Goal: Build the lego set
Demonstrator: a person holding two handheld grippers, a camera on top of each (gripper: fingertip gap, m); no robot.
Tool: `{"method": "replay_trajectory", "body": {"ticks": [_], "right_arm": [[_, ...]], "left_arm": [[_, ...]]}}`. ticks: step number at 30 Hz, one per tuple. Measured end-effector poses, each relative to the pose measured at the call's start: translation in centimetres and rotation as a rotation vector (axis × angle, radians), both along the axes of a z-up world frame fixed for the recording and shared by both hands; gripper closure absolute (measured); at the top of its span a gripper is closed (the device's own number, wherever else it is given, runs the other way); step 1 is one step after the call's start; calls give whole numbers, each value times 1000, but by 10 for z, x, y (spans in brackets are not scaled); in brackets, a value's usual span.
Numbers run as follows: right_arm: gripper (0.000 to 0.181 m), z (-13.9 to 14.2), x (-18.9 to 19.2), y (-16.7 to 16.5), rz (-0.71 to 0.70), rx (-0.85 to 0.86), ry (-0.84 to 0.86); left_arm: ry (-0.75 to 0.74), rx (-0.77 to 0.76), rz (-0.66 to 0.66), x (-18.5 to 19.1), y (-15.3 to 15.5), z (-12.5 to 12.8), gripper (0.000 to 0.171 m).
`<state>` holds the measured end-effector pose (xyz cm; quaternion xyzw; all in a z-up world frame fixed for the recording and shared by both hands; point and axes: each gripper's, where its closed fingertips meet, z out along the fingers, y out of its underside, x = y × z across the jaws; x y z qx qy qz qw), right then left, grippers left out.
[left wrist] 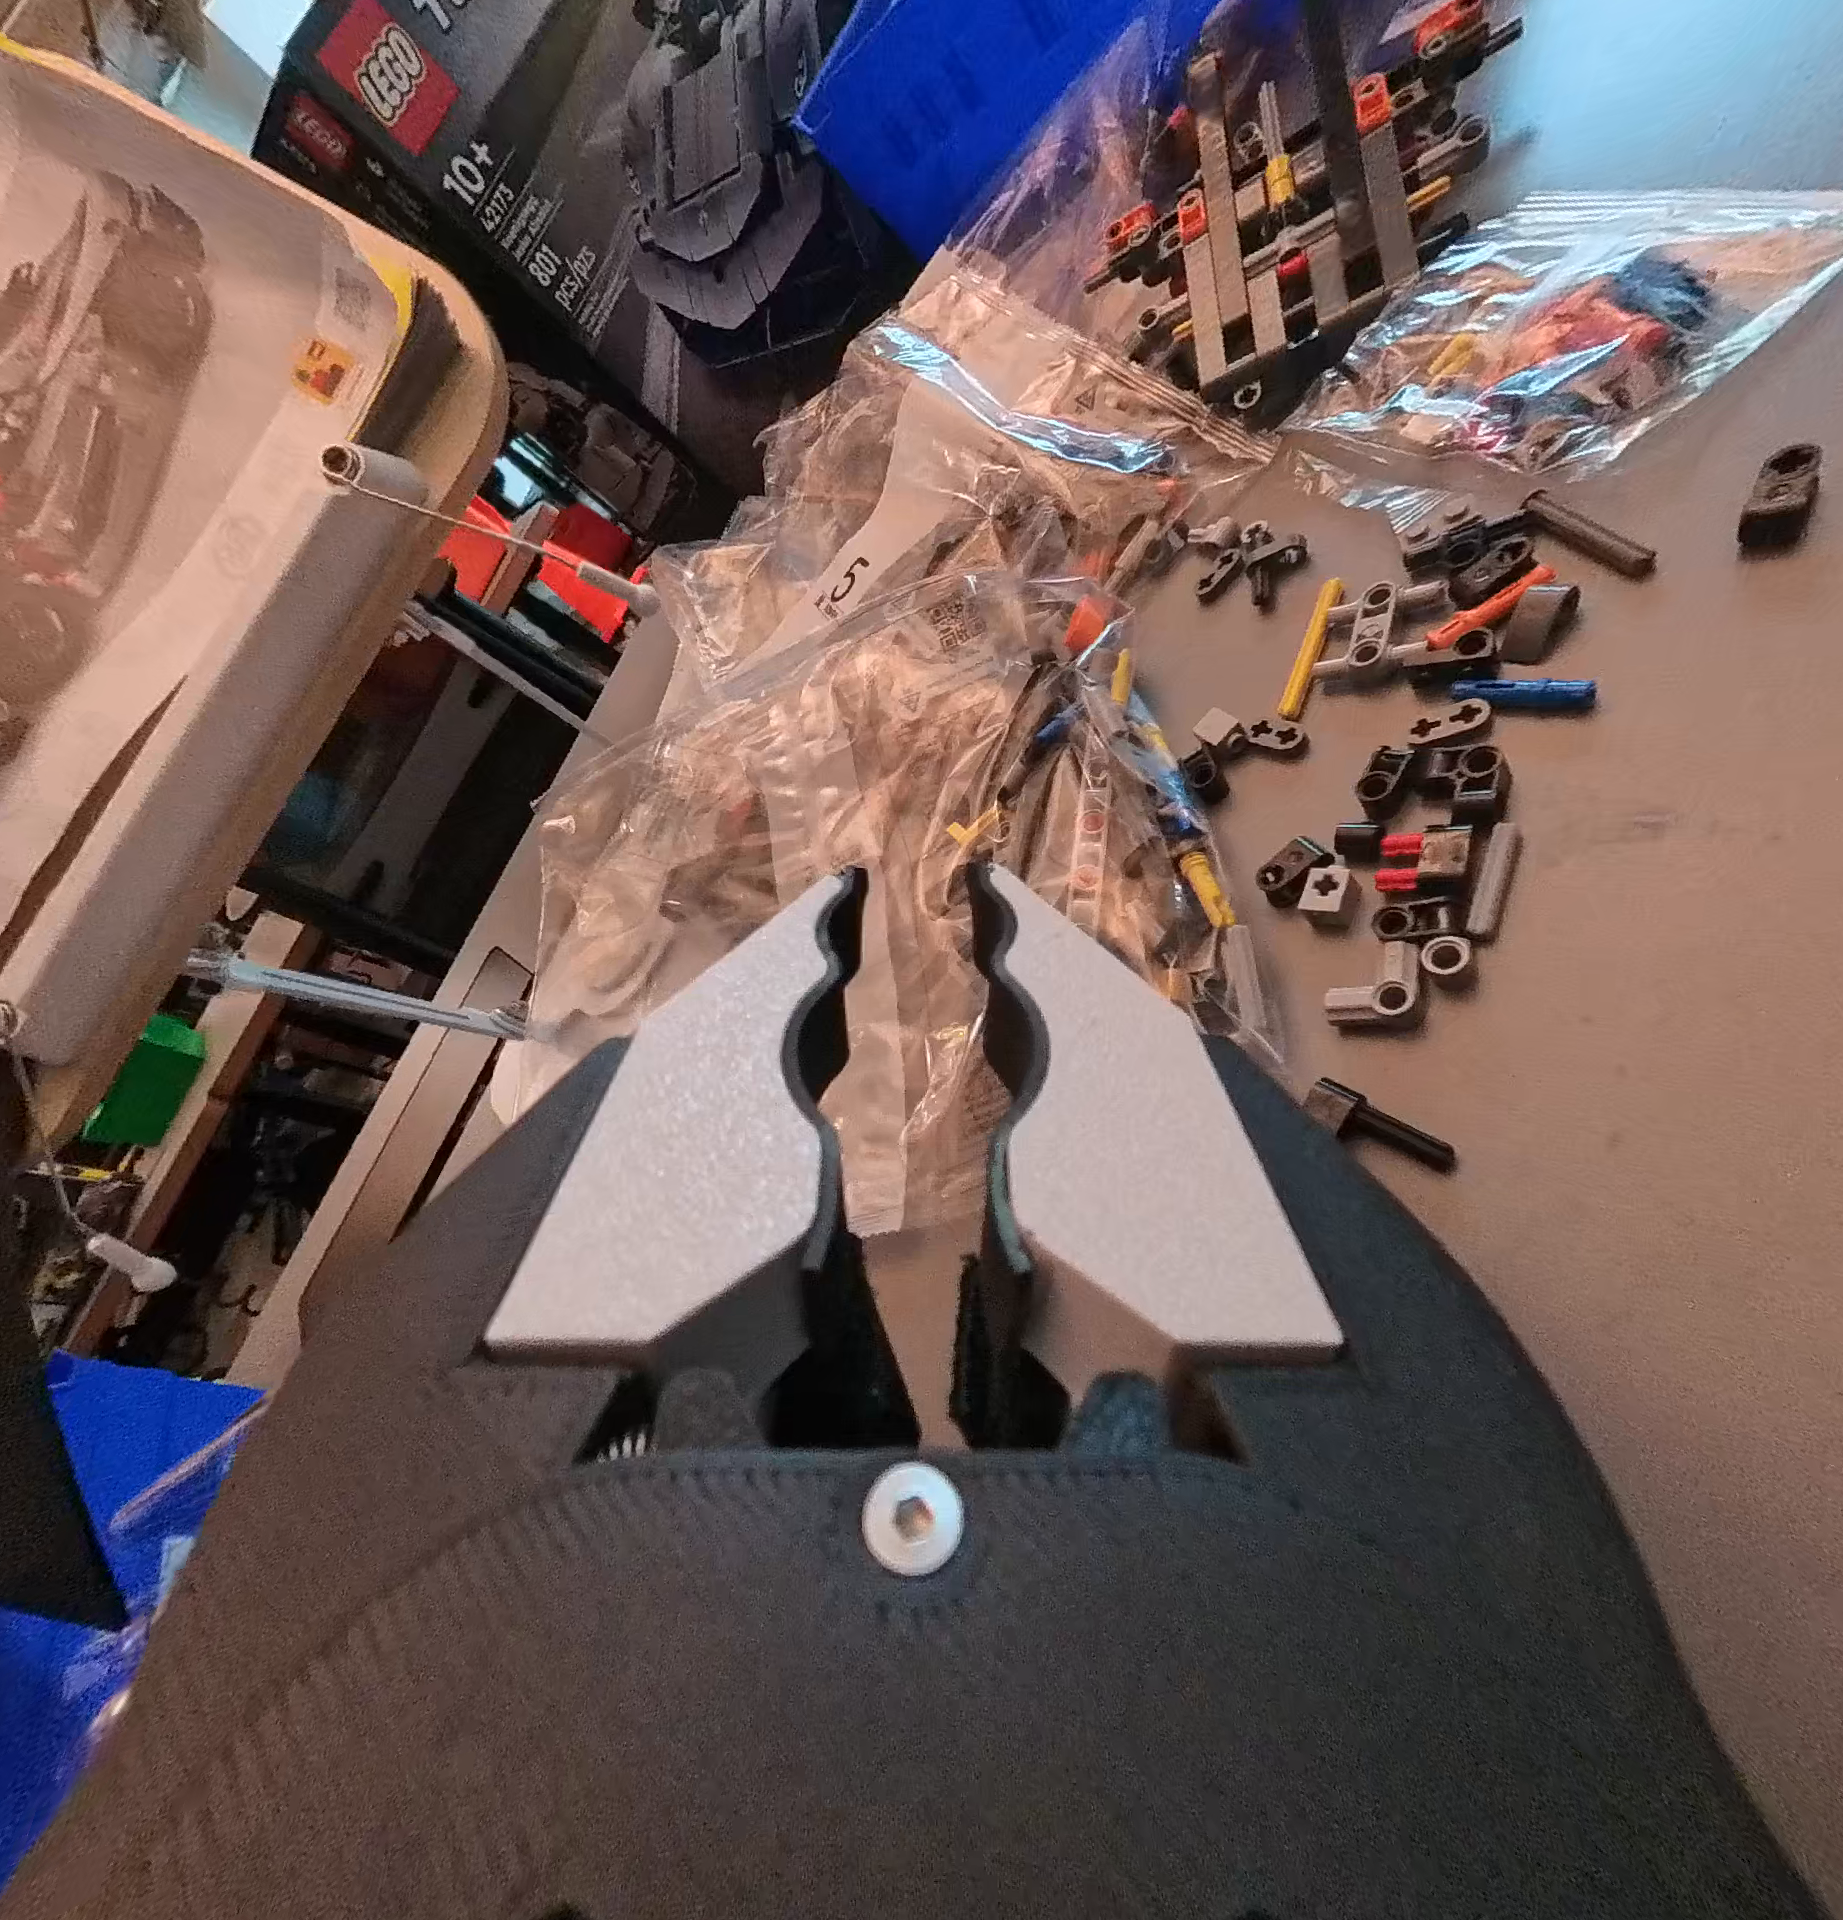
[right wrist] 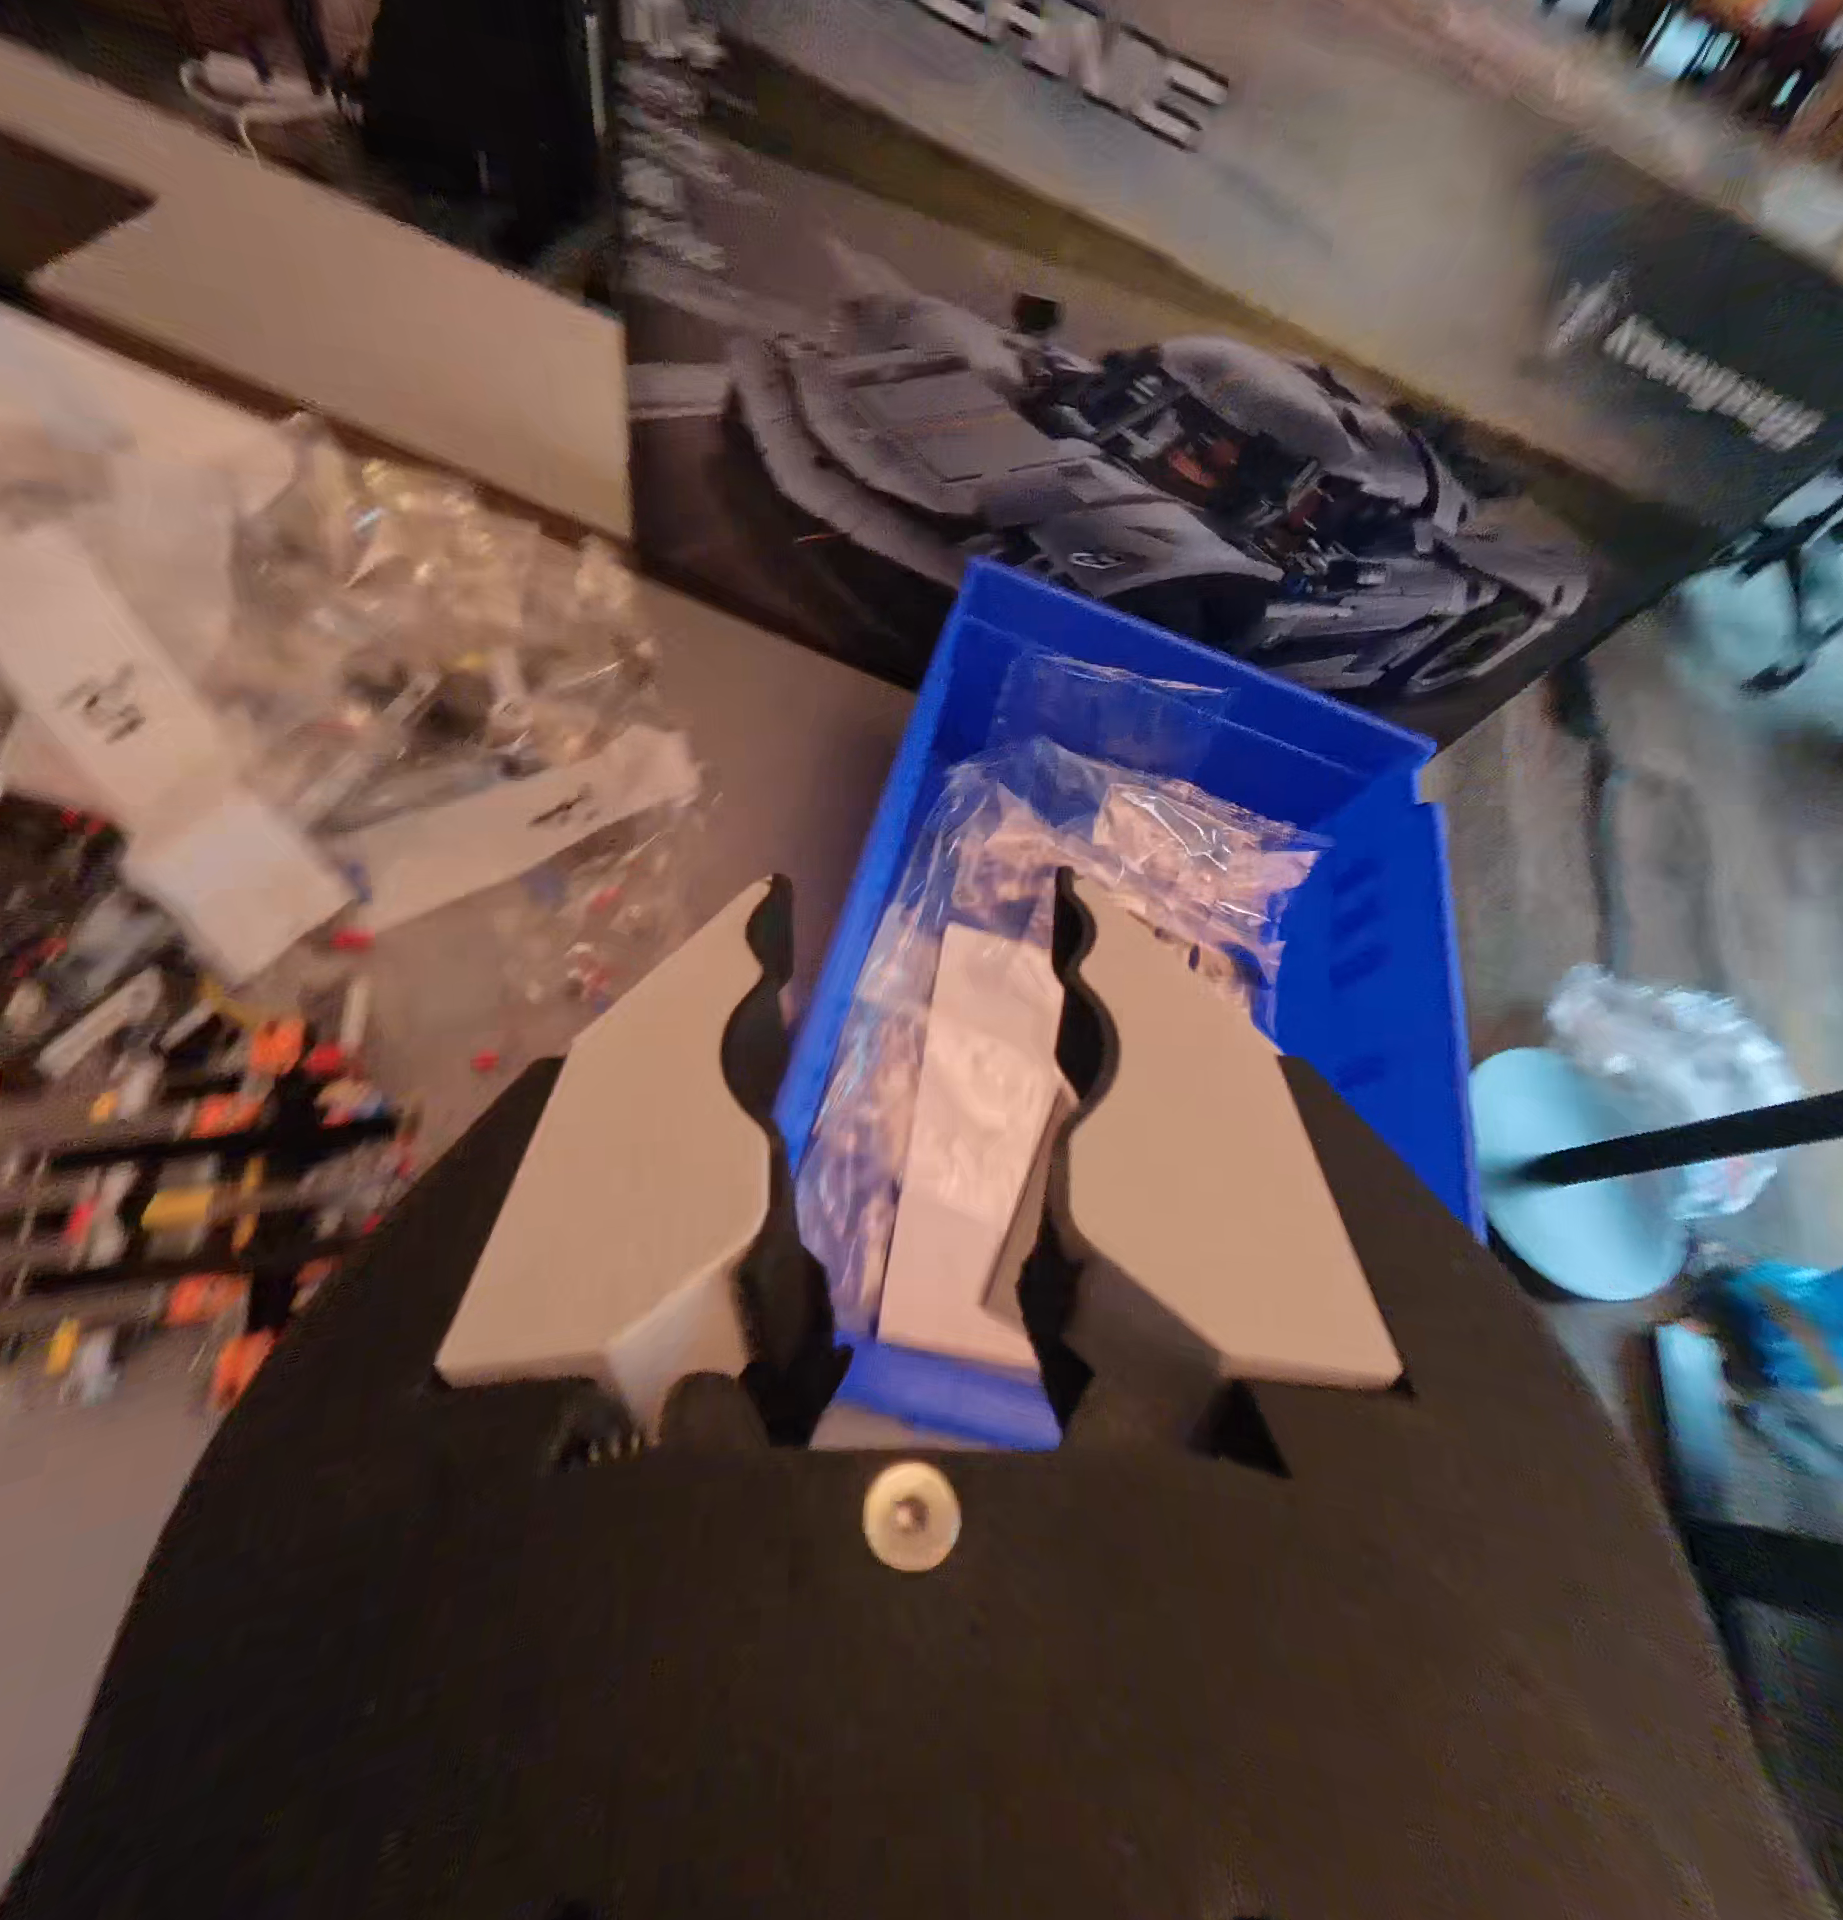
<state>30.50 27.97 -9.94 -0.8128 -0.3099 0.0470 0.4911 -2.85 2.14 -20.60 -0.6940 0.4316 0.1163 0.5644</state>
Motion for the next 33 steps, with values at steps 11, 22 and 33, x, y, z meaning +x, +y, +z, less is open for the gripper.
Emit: {"method": "replay_trajectory", "body": {"ticks": [11,22,33], "right_arm": [[122,-131,51,152,-111,-399,-231],[181,-170,56,153,-73,-453,-207],[105,-169,46,173,-105,-466,-87]], "left_arm": [[-63,-26,-9,-3,4,-1,153],[-75,-28,-13,-3,5,-1,153],[-83,-42,-8,-4,6,-5,153]]}}
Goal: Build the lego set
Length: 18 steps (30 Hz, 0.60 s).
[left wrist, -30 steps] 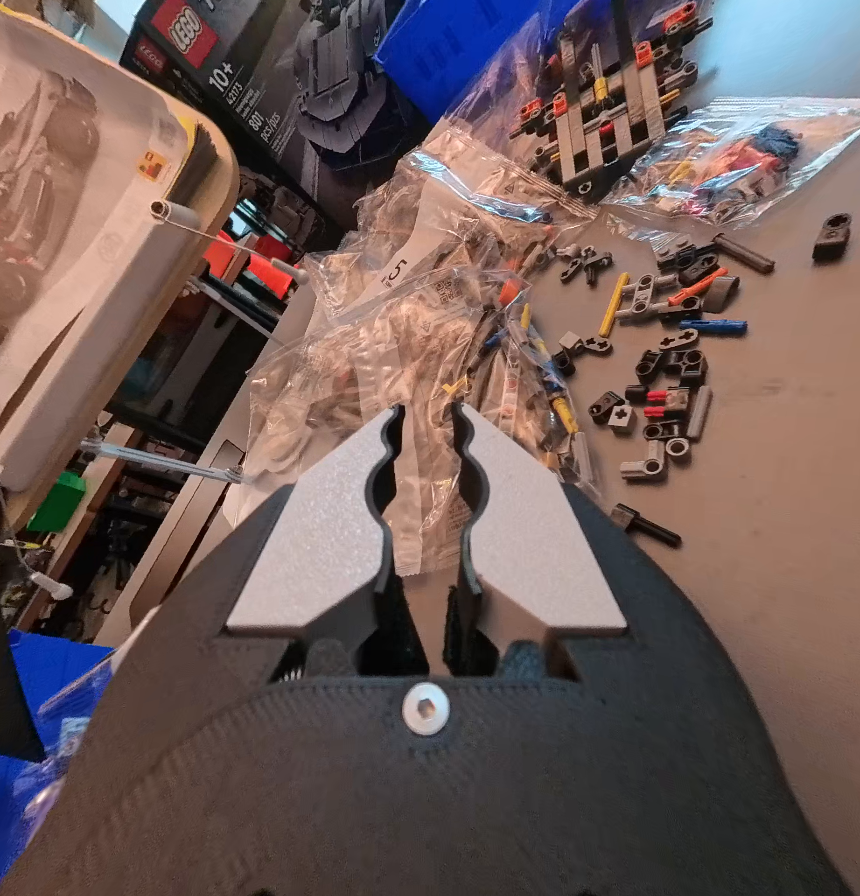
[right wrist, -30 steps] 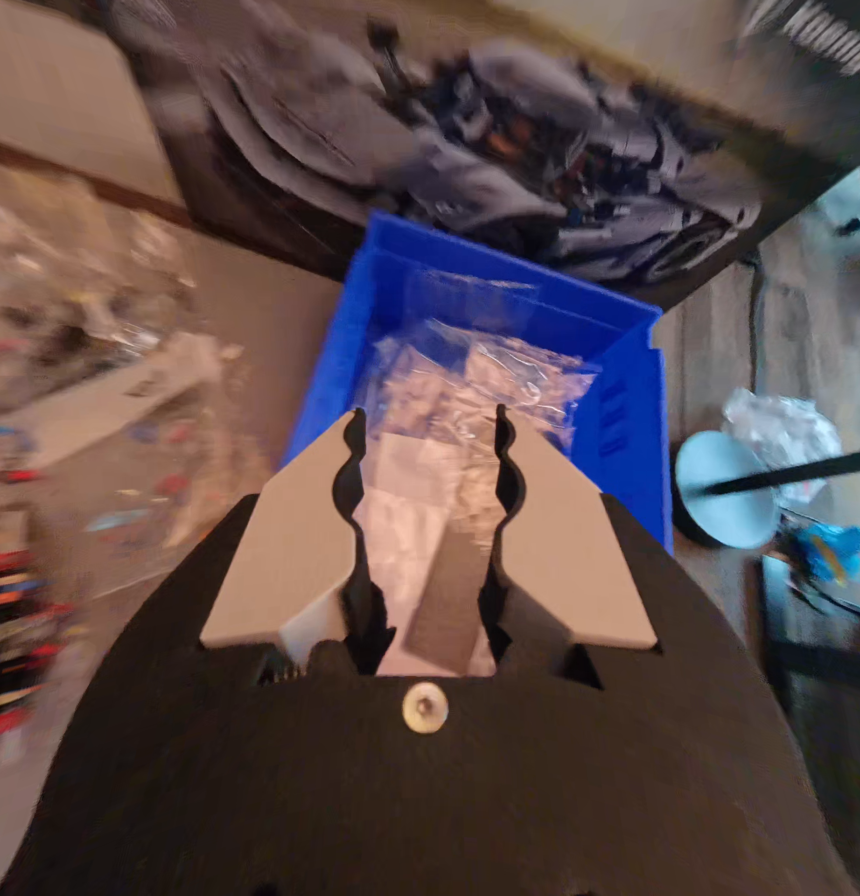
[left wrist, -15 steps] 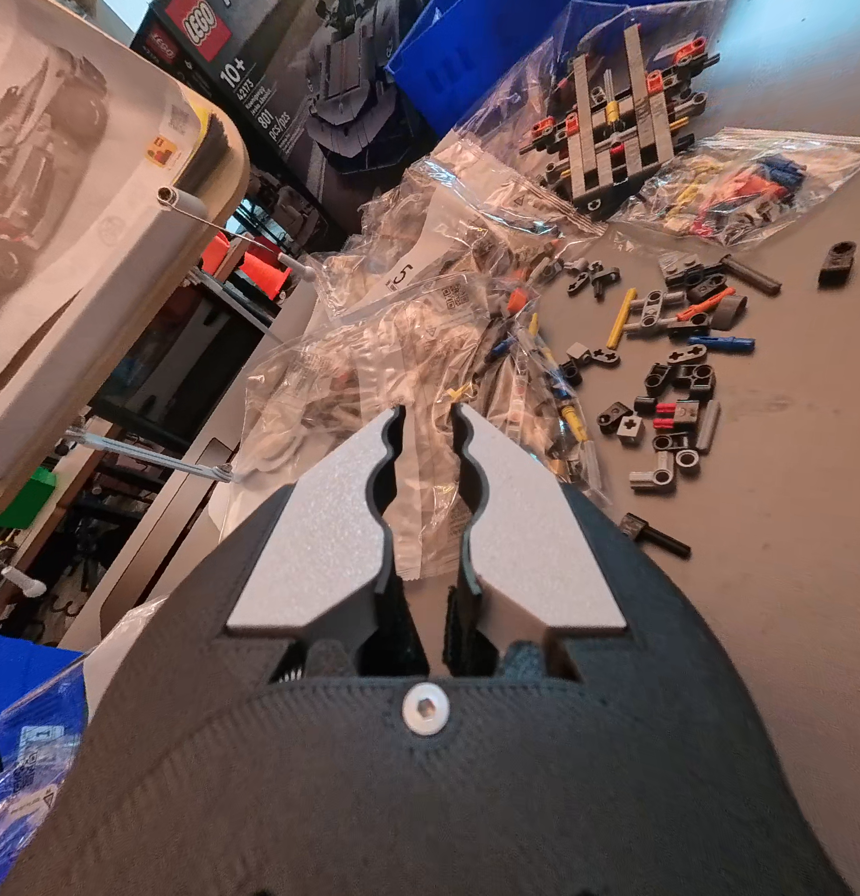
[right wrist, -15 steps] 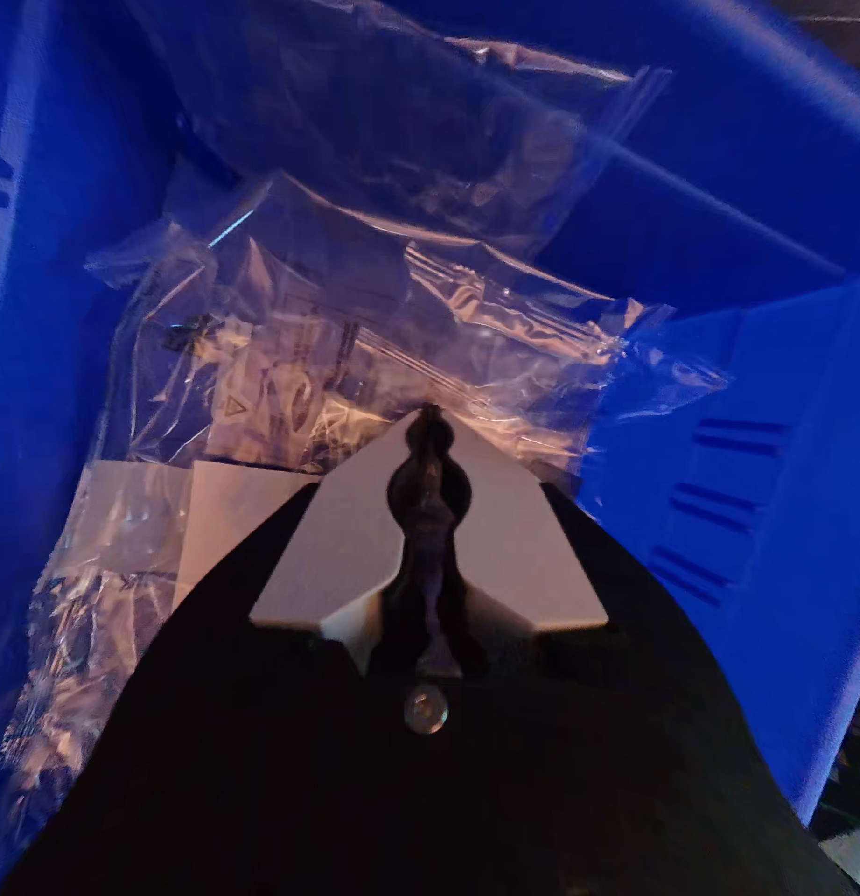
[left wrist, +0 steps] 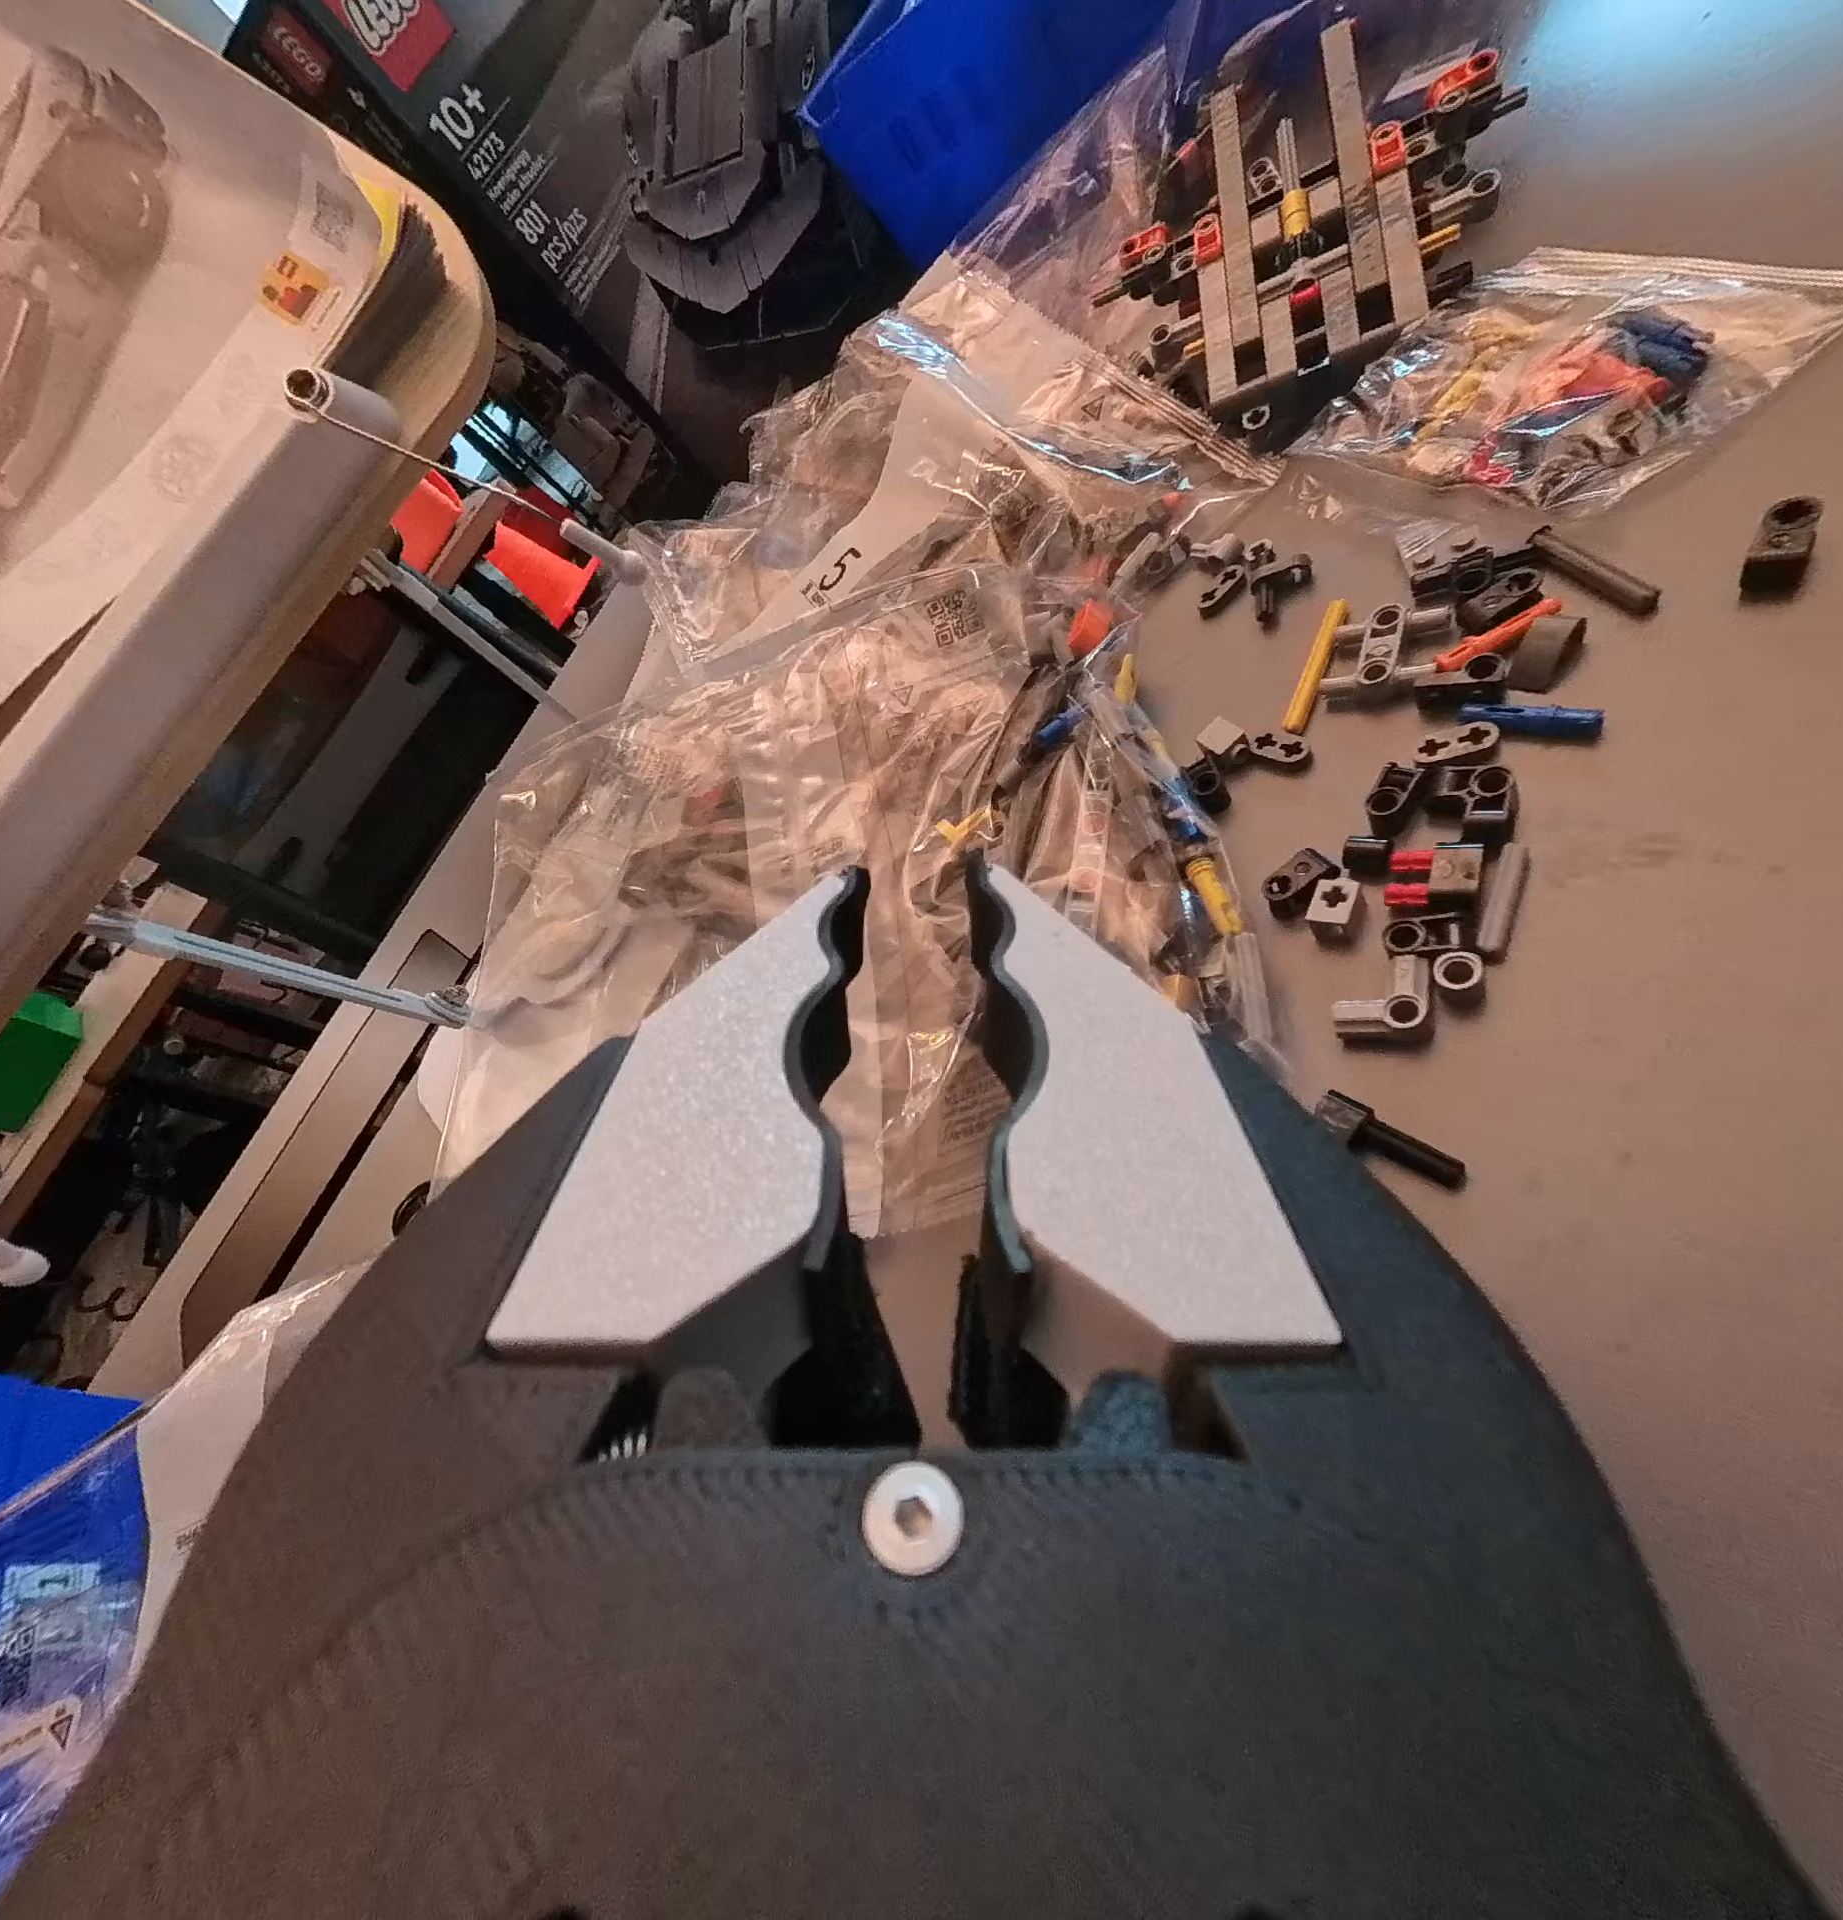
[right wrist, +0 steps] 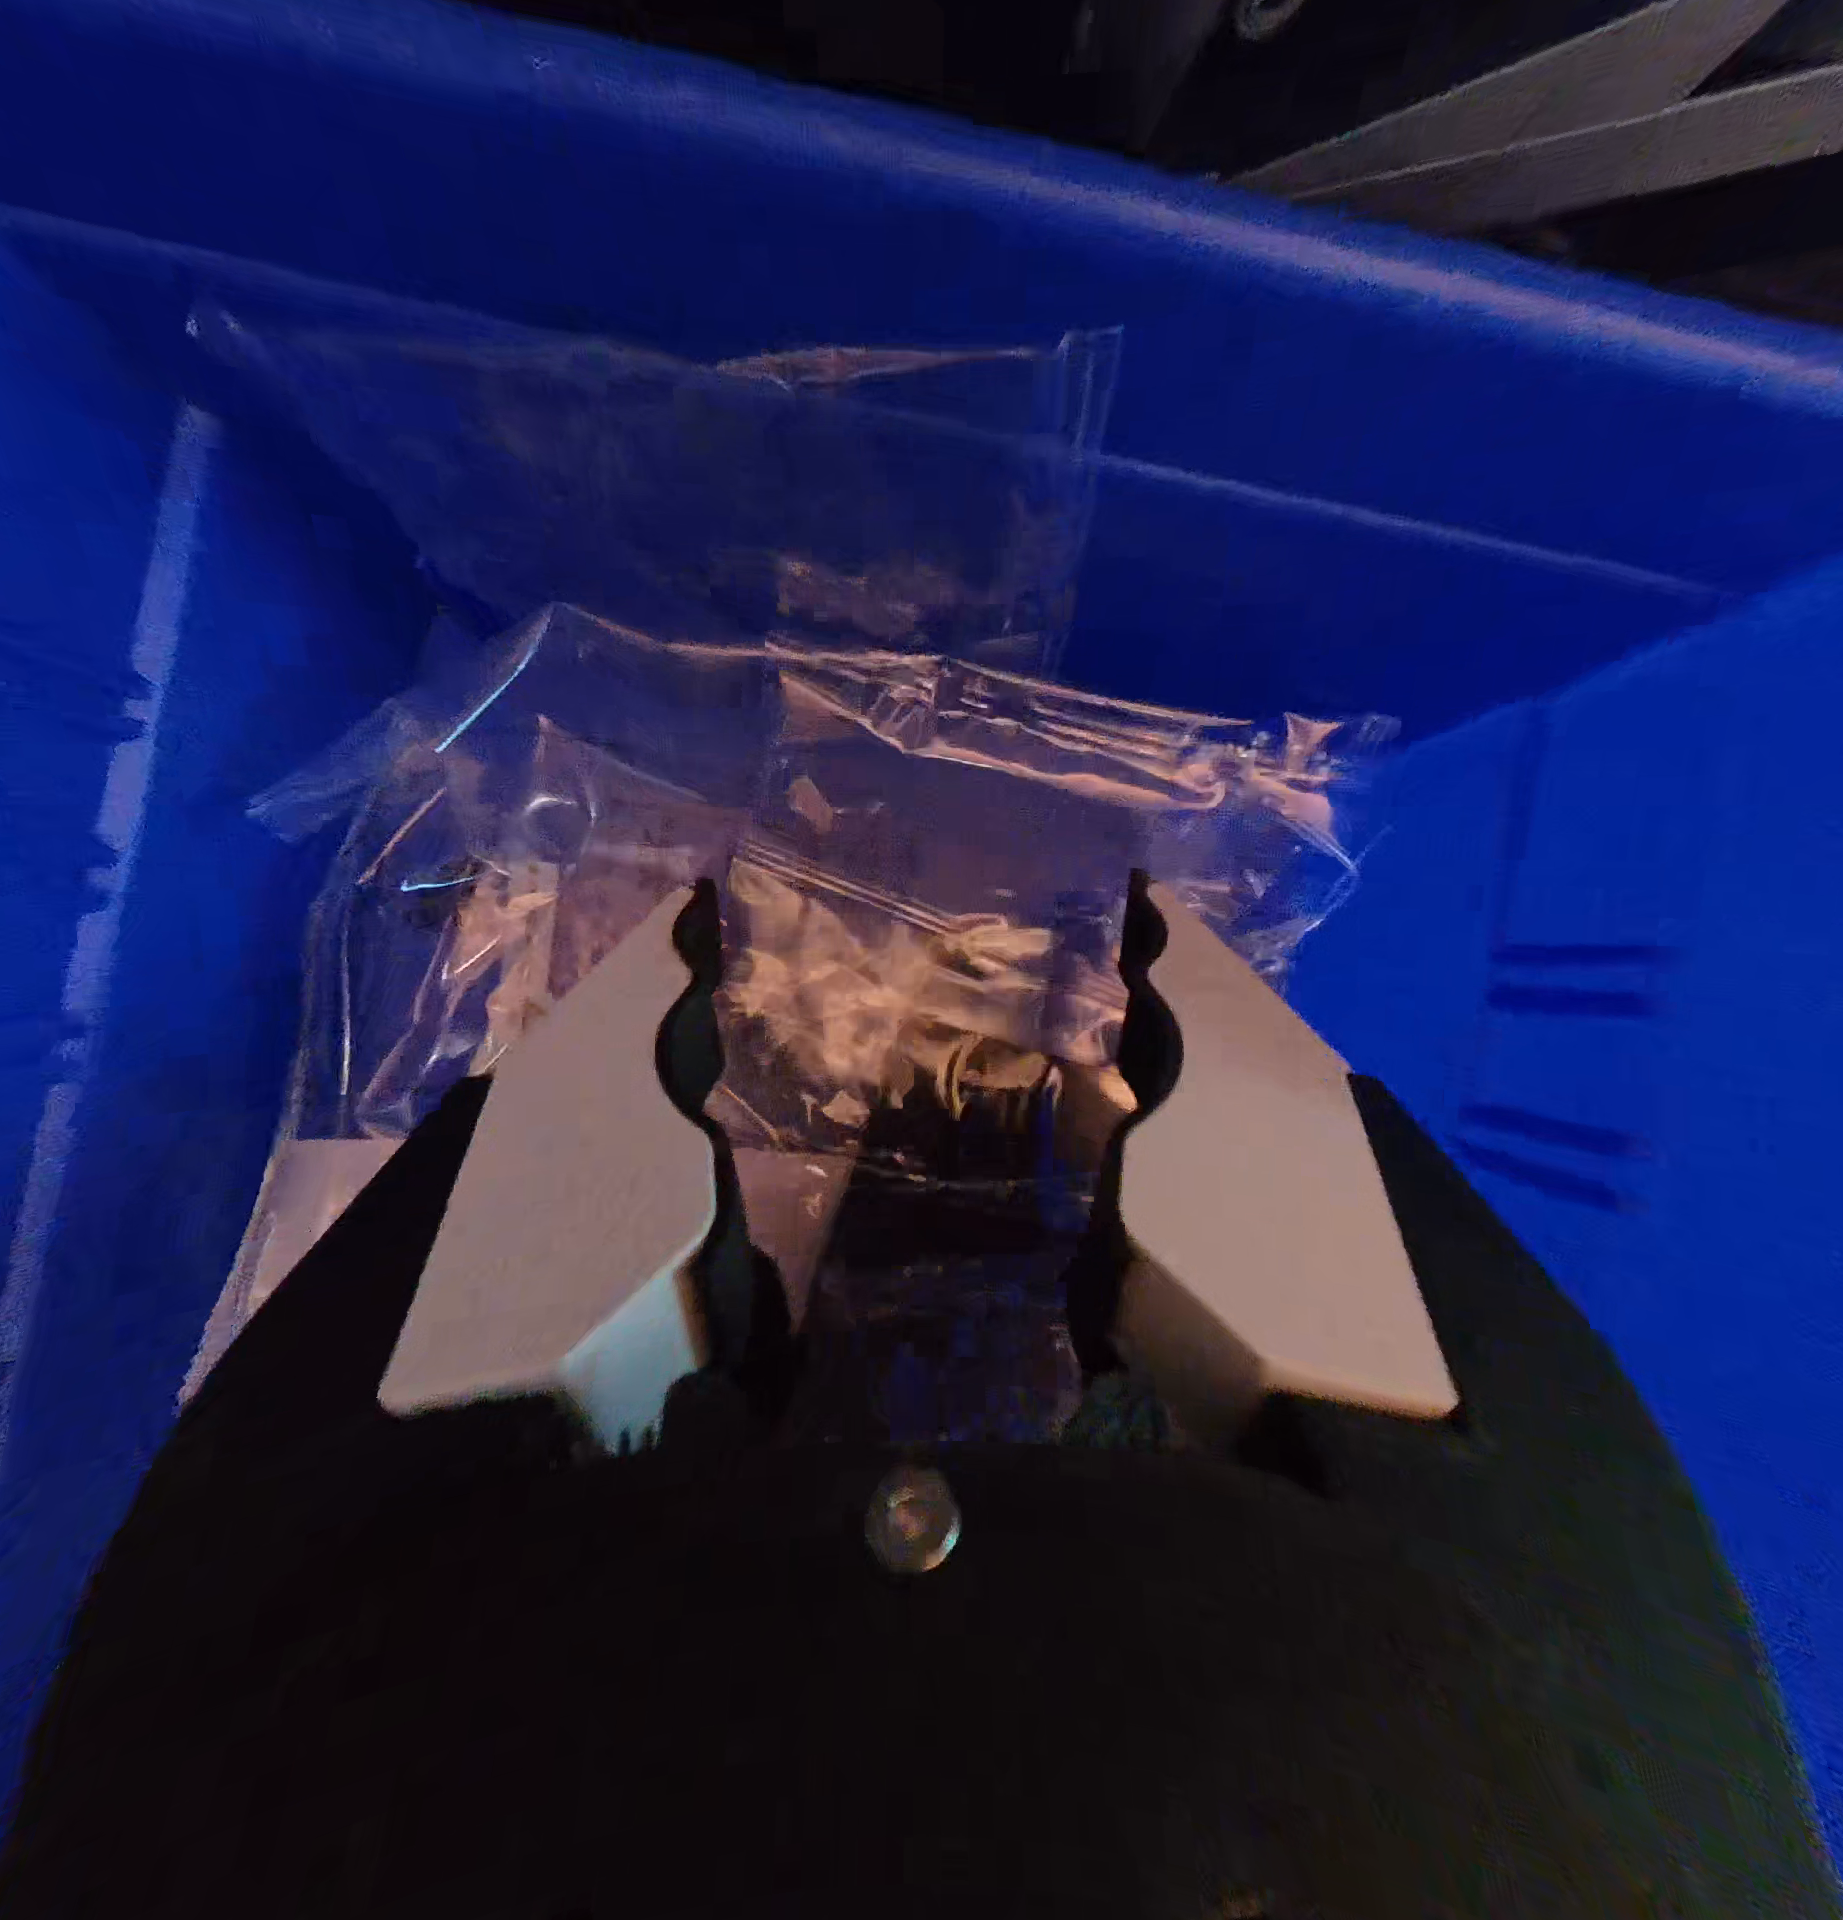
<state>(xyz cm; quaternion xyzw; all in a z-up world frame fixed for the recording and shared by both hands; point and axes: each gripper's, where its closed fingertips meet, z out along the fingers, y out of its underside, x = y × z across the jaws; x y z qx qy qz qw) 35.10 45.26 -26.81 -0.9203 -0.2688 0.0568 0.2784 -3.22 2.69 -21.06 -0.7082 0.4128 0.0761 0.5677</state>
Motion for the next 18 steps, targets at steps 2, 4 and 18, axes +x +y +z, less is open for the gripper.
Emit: {"method": "replay_trajectory", "body": {"ticks": [2,4,18], "right_arm": [[116,-5,-5,1,27,-1,-10],[142,-4,-3,1,42,10,-48],[179,118,-20,-24,126,274,442]], "left_arm": [[1,-4,-1,0,1,-1,153],[9,-6,-2,1,2,-3,153],[6,0,3,1,4,-1,153]]}}
